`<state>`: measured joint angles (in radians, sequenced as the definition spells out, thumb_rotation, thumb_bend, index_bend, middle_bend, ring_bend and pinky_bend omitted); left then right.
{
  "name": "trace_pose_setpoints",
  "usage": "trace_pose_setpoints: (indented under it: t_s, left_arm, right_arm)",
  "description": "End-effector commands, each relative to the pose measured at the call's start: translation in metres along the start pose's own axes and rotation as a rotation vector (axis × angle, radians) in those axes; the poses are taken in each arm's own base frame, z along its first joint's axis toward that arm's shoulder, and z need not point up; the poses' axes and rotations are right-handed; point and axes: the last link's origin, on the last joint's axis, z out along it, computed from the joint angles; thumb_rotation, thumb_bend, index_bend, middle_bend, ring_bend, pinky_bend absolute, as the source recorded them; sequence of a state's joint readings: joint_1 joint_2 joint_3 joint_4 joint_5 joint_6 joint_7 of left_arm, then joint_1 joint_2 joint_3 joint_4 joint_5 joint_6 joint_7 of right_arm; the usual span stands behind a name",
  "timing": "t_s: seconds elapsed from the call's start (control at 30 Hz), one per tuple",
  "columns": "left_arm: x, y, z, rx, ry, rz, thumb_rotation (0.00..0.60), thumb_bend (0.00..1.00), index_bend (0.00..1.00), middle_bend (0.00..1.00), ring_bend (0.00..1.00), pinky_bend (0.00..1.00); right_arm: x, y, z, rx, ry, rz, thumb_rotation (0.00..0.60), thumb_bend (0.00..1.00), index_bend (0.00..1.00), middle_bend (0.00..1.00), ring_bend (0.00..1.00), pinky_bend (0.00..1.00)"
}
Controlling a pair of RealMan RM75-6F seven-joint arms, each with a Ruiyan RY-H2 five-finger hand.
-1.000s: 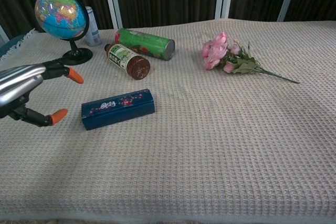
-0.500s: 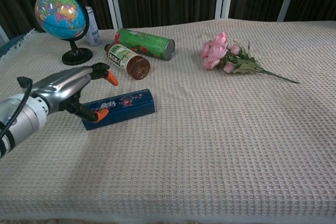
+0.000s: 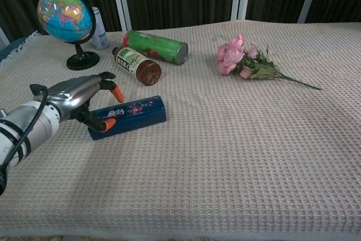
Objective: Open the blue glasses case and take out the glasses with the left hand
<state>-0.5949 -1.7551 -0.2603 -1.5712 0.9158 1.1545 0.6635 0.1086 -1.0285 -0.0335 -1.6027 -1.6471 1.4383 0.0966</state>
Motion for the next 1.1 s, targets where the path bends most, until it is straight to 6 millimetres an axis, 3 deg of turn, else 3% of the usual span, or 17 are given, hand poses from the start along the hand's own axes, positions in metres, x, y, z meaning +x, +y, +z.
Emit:
trace_pose_setpoints:
  t_s: [0.03, 1.1]
  left_arm:
    - [0.0001, 0.0001, 0.0005, 0.000, -0.001, 0.002, 0.600, 0.33, 0.34, 0.00, 0.00, 0.00]
    - [0.0012, -0.0016, 0.0011, 0.008, -0.070, 0.052, 0.600, 0.33, 0.33, 0.00, 0.00, 0.01]
  right_arm:
    - [0.0002, -0.0003, 0.0005, -0.001, 0.001, 0.000, 0.600, 0.02, 0.00, 0.00, 0.00, 0.00]
    - [0.0015, 0.0005, -0.0003, -0.008, 0.007, 0.005, 0.600, 0.02, 0.00, 0.00, 0.00, 0.00]
